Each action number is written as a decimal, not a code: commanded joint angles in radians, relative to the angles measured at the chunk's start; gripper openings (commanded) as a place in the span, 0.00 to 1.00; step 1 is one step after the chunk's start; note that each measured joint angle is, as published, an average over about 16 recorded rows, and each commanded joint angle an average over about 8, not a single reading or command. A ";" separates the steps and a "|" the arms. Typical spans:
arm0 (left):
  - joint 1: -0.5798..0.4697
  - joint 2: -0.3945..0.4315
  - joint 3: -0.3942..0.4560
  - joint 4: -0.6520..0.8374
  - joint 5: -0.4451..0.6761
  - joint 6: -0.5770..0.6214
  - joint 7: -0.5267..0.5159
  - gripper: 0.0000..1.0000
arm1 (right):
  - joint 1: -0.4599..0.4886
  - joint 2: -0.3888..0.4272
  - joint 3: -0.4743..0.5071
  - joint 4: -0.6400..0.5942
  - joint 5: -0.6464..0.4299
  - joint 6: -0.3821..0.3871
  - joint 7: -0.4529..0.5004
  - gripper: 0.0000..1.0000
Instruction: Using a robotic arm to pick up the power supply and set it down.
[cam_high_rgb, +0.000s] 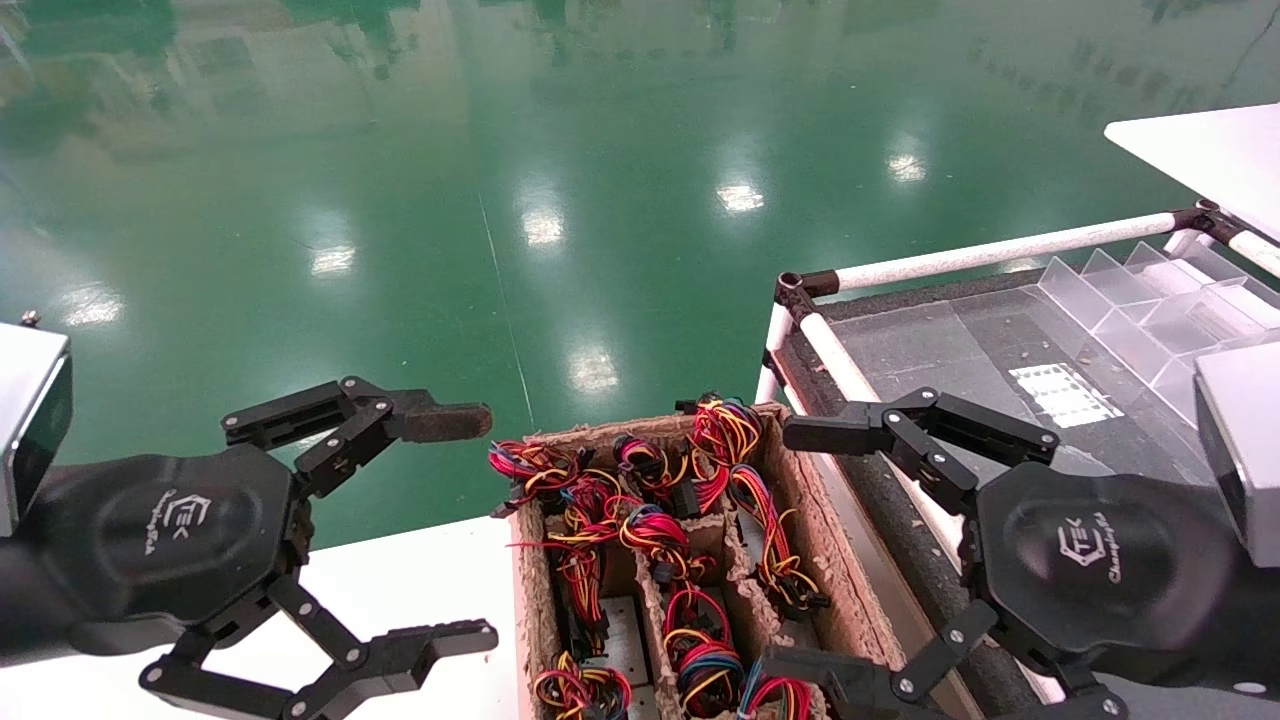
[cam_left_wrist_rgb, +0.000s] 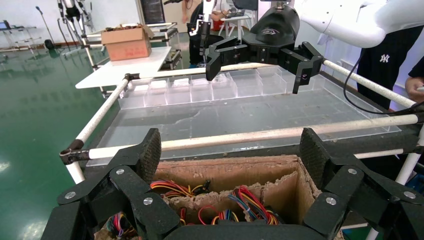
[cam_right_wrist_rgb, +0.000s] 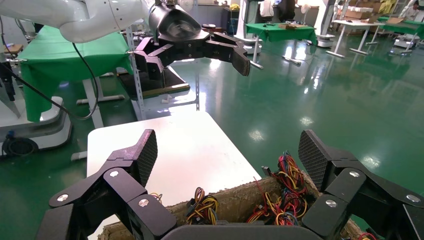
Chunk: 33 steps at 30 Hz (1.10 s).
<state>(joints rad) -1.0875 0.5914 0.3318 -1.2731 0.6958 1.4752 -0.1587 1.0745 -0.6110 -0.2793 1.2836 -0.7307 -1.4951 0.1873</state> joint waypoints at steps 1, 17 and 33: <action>0.000 0.000 0.000 0.000 0.000 0.000 0.000 1.00 | 0.000 0.000 0.000 0.000 0.000 0.000 0.000 1.00; 0.000 0.000 0.000 0.000 0.000 0.000 0.000 0.65 | 0.000 0.000 0.000 0.000 0.000 0.000 0.000 1.00; 0.000 0.000 0.000 0.000 0.000 0.000 0.000 0.00 | 0.000 0.000 0.000 0.000 0.000 0.000 0.000 1.00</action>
<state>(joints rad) -1.0875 0.5914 0.3318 -1.2731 0.6958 1.4752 -0.1587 1.0745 -0.6110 -0.2793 1.2836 -0.7307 -1.4951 0.1873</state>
